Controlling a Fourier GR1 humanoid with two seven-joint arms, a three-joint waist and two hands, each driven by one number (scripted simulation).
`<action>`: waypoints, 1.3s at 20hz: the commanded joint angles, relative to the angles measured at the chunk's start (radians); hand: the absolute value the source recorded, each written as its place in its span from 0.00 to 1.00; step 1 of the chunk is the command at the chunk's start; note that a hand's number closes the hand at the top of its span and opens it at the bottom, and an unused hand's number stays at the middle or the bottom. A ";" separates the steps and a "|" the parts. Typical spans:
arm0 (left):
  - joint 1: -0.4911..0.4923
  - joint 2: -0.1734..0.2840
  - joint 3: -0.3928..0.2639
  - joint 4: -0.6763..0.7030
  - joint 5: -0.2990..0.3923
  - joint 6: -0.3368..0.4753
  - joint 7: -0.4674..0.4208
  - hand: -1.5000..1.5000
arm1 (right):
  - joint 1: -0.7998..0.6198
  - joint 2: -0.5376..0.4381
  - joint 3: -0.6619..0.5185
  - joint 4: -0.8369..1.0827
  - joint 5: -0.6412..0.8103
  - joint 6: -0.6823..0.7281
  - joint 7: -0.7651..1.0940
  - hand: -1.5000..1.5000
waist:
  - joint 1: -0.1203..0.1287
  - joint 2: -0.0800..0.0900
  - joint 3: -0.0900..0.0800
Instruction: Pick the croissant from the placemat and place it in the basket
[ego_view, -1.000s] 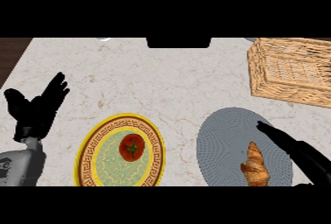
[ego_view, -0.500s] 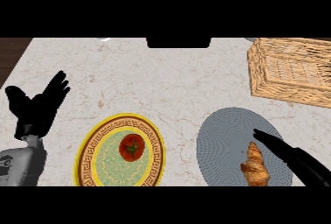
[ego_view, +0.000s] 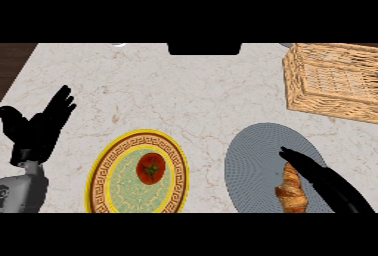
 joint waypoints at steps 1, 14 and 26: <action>-0.026 -0.007 0.007 0.012 -0.001 0.003 0.025 0.50 | 0.028 0.036 0.057 0.030 0.081 -0.087 -0.020 0.00 | -0.001 0.000 0.000; 0.039 -0.043 -0.014 -0.051 -0.041 0.028 0.004 0.50 | -0.046 0.014 0.095 0.160 0.189 -0.153 -0.076 1.00 | 0.005 0.000 0.000; 0.016 -0.012 0.010 -0.010 -0.019 -0.014 -0.003 0.50 | 0.254 0.270 0.486 -0.223 0.298 -0.140 0.340 1.00 | -0.005 -0.001 0.000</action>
